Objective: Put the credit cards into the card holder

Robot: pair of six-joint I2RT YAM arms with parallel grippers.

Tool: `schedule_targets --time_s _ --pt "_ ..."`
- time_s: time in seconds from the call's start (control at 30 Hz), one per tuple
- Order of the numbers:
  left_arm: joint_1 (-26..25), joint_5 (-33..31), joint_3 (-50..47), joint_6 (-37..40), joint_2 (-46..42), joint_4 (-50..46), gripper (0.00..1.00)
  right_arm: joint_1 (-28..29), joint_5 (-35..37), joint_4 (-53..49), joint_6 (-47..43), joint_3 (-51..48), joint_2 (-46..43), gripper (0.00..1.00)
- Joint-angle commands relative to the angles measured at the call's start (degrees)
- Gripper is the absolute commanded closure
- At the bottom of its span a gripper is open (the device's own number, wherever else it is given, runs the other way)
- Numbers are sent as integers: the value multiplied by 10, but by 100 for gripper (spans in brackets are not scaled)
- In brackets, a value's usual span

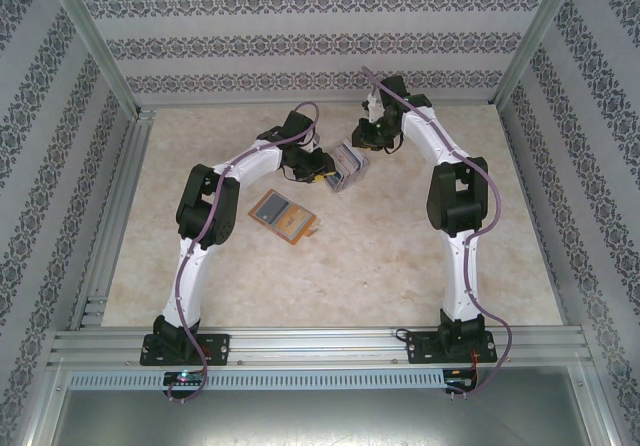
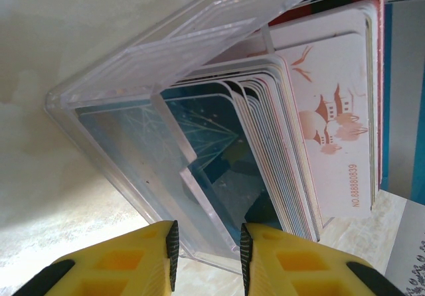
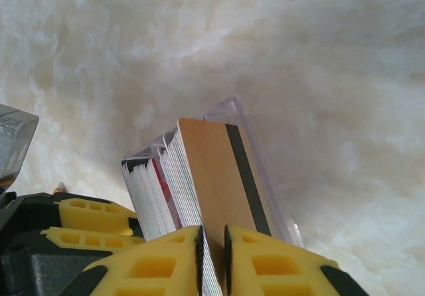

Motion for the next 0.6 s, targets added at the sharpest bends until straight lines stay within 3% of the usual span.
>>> schedule_targets --time_s 0.0,0.57 --pt "-9 -2 9 -2 4 -14 68 -5 -25 -1 5 -4 -19 83" --pt "-9 -4 13 4 -2 -22 68 -12 -21 -5 4 1 -35 91"
